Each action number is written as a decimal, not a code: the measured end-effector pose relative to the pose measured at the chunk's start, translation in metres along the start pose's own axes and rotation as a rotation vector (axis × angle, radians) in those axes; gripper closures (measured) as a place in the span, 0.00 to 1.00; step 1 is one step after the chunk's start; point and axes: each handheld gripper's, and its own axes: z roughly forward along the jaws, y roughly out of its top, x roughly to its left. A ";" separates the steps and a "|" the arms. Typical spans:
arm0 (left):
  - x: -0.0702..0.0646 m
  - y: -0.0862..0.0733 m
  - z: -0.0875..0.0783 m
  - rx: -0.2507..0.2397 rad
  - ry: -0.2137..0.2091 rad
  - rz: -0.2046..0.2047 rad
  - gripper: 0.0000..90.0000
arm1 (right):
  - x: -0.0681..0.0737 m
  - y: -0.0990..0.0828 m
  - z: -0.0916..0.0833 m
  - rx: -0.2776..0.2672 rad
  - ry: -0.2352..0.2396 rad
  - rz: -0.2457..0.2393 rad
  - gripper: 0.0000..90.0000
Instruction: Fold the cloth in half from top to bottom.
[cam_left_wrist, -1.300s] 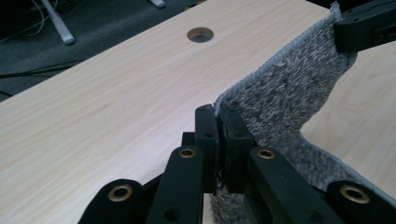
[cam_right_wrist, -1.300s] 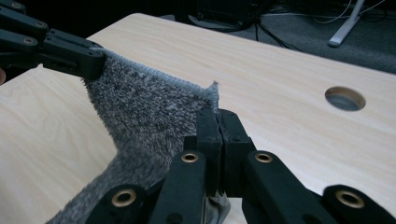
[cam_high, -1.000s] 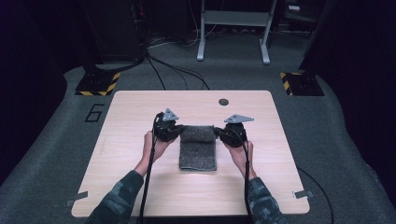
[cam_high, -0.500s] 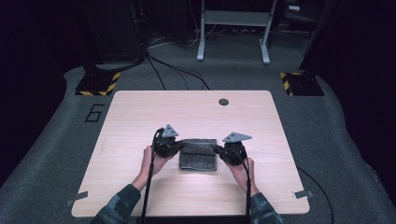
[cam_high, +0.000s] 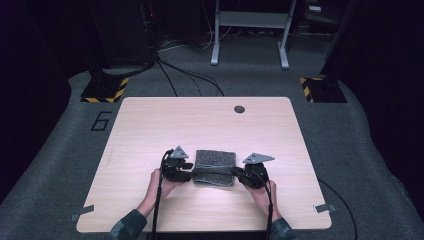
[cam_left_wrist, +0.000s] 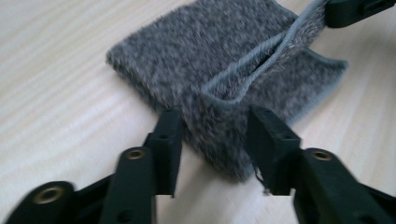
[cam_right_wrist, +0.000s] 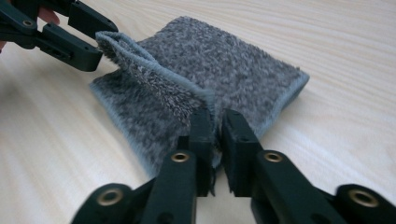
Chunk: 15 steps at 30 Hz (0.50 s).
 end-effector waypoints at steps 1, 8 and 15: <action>-0.001 -0.001 -0.004 -0.005 -0.008 -0.010 0.50 | 0.000 -0.003 -0.010 -0.013 0.014 0.009 0.78; -0.001 0.008 -0.021 -0.064 0.032 -0.025 0.38 | 0.001 0.005 -0.027 -0.044 0.004 0.020 0.49; 0.004 0.020 0.015 0.007 0.124 -0.029 0.23 | 0.002 0.013 0.018 0.066 -0.025 -0.005 0.17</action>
